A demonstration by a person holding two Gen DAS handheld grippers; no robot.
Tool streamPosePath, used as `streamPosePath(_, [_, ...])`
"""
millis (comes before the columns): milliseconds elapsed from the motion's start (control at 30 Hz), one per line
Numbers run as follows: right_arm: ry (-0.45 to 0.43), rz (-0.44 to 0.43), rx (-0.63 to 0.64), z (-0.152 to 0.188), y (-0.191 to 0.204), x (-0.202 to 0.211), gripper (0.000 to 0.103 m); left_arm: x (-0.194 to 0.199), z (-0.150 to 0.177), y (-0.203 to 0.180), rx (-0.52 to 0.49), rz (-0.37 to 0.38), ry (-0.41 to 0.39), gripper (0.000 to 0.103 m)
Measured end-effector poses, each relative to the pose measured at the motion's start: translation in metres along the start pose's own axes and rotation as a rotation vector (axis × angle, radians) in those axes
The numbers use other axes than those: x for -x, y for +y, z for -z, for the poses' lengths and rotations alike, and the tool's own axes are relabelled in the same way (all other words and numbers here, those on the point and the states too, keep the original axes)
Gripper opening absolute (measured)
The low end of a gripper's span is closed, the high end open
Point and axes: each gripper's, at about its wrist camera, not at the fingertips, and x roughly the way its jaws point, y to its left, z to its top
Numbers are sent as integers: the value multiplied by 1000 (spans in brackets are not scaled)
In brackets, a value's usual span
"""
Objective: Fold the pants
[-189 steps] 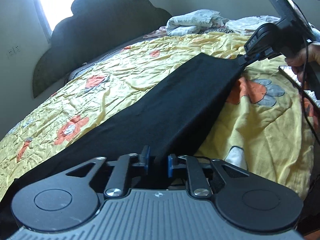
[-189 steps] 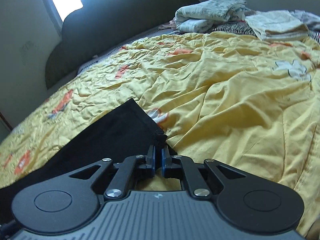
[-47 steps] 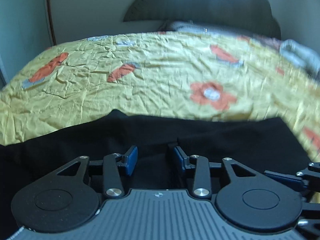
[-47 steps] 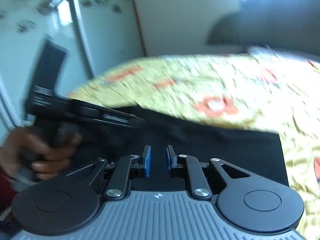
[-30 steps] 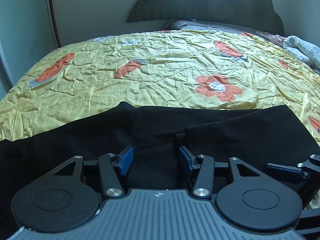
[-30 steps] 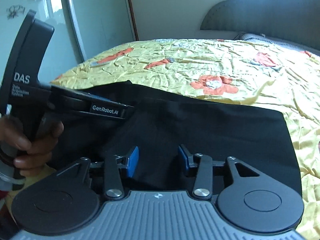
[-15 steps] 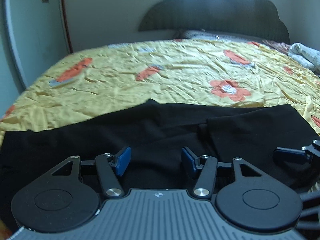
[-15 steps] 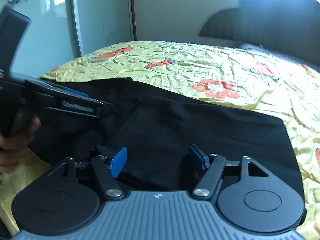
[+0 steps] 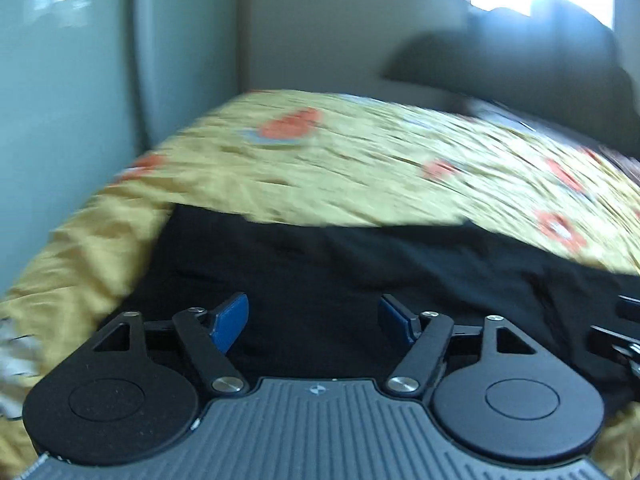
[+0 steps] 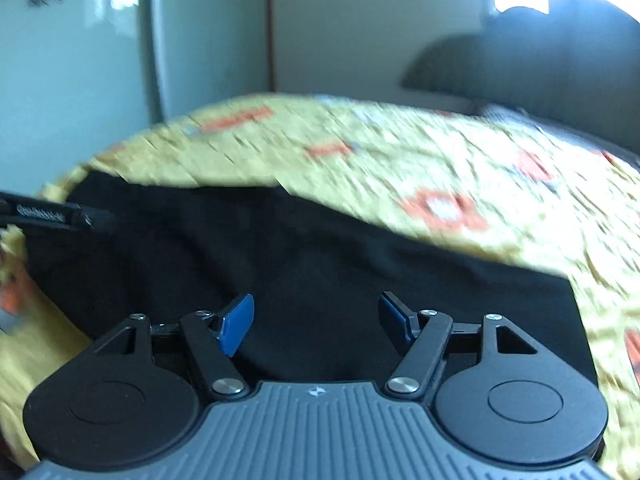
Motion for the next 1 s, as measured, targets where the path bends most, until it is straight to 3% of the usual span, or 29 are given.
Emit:
streamPosePath(67, [-48,-57,61,-13,25,0,69,-2,-4,27,111,-51,11,76])
streamPosePath(133, [-73,-142,153,-20,58,-5,69,-9,-4,50,173,-50,43,75])
streamPosePath(200, [-89,-222,256,-24,96,-12,68,-12,-3,58,125,-34,86,72])
streamPosePath(333, [-97,-323,476,-19,167,-24,68,1,1,71,105,-63,66,72])
streamPosePath(533, [-117,-291,734,-1,230,-41,68,12,4,131,406,17,104,74])
streamPosePath(633, [-131,-201,832,8,248,-51,68,12,4,152,530,98,128,75])
streamPosePath(733, [-164,-76,964,23,264,-62,68,10,6,163,609,186,153,76])
streamPosePath(867, [-227,-48,1073,33,281,-64,66,4,12,166,692,295,215,78])
streamPosePath(900, [-237,-48,1092,33,282,-66,58,0,14,167,717,324,234,79])
streamPosePath(933, [-242,-44,1114,35,283,-70,41,-3,17,168,746,354,256,80])
streamPosePath(1000, [-234,-46,1151,38,285,-77,20,-11,22,171,808,407,289,82])
